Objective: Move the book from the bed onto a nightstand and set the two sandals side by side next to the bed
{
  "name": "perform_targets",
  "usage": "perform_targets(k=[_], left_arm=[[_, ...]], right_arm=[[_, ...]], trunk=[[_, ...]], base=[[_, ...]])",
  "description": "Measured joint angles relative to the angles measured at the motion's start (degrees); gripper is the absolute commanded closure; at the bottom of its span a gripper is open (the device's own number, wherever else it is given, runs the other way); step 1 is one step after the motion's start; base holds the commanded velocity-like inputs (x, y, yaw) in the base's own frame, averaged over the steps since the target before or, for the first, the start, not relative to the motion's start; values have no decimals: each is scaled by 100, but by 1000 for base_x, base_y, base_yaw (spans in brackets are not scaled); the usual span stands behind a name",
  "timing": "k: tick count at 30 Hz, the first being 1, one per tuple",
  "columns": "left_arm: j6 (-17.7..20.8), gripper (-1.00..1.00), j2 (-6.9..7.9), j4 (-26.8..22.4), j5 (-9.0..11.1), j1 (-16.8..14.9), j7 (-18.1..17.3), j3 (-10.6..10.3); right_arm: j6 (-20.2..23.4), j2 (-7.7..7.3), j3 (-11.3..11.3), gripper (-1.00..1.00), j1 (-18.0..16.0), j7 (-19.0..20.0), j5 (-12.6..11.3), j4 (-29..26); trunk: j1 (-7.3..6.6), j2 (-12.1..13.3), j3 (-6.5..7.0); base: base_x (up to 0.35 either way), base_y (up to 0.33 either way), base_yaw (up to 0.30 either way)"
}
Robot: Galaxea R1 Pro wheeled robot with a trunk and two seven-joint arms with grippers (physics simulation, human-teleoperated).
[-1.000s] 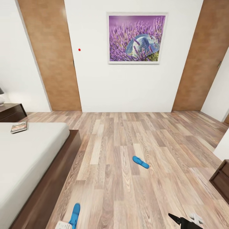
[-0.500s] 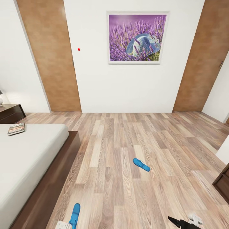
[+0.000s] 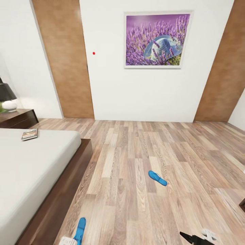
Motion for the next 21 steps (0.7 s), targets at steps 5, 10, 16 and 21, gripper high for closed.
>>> perform_targets(k=[5, 10, 16, 21], left_arm=[[0, 100, 0, 1, 0, -1, 0, 0], [0, 100, 0, 2, -1, -2, 1, -1], [0, 100, 0, 3, -2, -2, 1, -1], [0, 100, 0, 3, -3, -2, 1, -1]], right_arm=[[0, 0, 0, -100, 1, 0, 0, -1], [0, -1, 0, -100, 2, 0, -1, -2], [0, -1, 0, -100, 2, 0, -1, -1], [0, -1, 0, -100, 2, 0, -1, 1]], trunk=[[0, 0, 0], [-2, 0, 0], [-3, 0, 0], [-3, 0, 0]], base=[[0, 0, 229], [120, 0, 24], [307, 0, 2], [326, 0, 0]])
